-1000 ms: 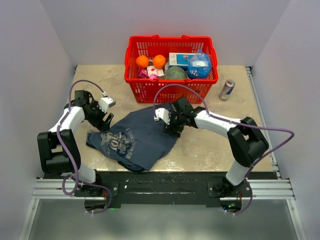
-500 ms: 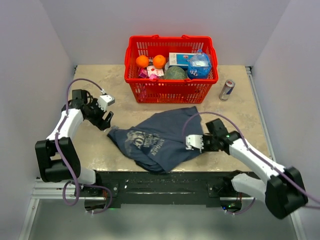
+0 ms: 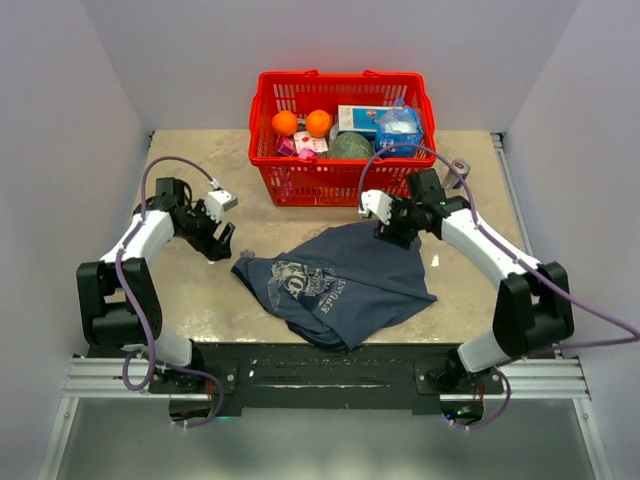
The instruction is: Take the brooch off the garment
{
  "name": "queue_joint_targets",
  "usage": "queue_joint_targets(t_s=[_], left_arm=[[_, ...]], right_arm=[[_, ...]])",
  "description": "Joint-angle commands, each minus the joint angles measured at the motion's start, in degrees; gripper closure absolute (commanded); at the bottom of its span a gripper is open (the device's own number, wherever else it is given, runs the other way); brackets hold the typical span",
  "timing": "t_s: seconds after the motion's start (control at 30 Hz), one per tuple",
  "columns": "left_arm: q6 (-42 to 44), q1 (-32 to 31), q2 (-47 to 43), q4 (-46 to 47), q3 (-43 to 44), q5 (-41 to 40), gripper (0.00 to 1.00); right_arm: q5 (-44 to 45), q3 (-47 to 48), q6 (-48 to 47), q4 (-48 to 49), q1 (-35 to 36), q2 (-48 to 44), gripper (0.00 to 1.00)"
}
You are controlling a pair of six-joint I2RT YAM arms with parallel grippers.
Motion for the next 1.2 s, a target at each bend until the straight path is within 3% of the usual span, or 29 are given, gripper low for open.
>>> queue_joint_targets(t_s=[0.0, 0.3, 0.43, 0.53, 0.7, 0.8, 0.83, 0.9, 0.97, 1.03, 1.1, 1.17], left_arm=[[-2.68, -2.15, 0.91, 0.75, 1.62, 2.61, 0.17], [-3.56, -4.0, 1.18, 1.9, -2.08, 0.5, 0.19], [-2.69, -4.43, 0.56, 1.46, -3.75, -0.82, 0.21], [-1.55, -4.61, 0.39, 0.93, -4.63, -0.73, 0.22], [-1.37, -4.79, 2.05, 0.41, -4.63, -0.12, 0.27], [-0.93, -4.79, 3.63, -0.64, -3.93, 0.85, 0.43], [-0.58, -4.79, 4.07, -0.91, -3.66, 1.46, 0.53], [-0.14, -4.79, 5.04, -1.96, -2.96, 1.99, 0.65], [0.57, -4.79, 4.35, -1.62, -3.22, 3.04, 0.75], [0.74, -4.79, 3.82, 0.05, -3.74, 5.49, 0.92], [0.48, -4.79, 4.34, 0.67, -3.49, 7.61, 1.0], [-0.05, -5.05, 5.3, 0.67, -2.26, 10.51, 1.0]], right_arm=[[-1.05, 1.57, 7.58, 8.97, -0.27, 5.39, 0.37], [12.65, -3.52, 3.45, 22.34, -0.35, 11.11, 0.39], [15.65, -4.31, 1.95, 23.58, -0.79, 14.36, 0.43], [16.45, -5.28, 1.07, 24.46, -0.88, 16.38, 0.52], [18.99, -6.07, 0.9, 24.81, -0.88, 17.36, 0.77], [18.82, -7.22, 1.33, 25.43, -0.79, 14.82, 0.83], [18.21, -7.13, 1.6, 25.25, -0.88, 12.28, 0.84], [17.15, -6.34, 3.0, 23.51, -0.88, 9.55, 0.88], [16.71, -4.85, 3.97, 22.36, -0.88, 4.98, 0.99], [16.71, -3.97, 6.6, 22.97, -0.88, 1.64, 1.0], [14.52, -1.96, 8.62, 21.84, -0.79, -2.06, 1.0], [12.42, -0.11, 10.82, 19.99, -0.88, -4.6, 1.0]])
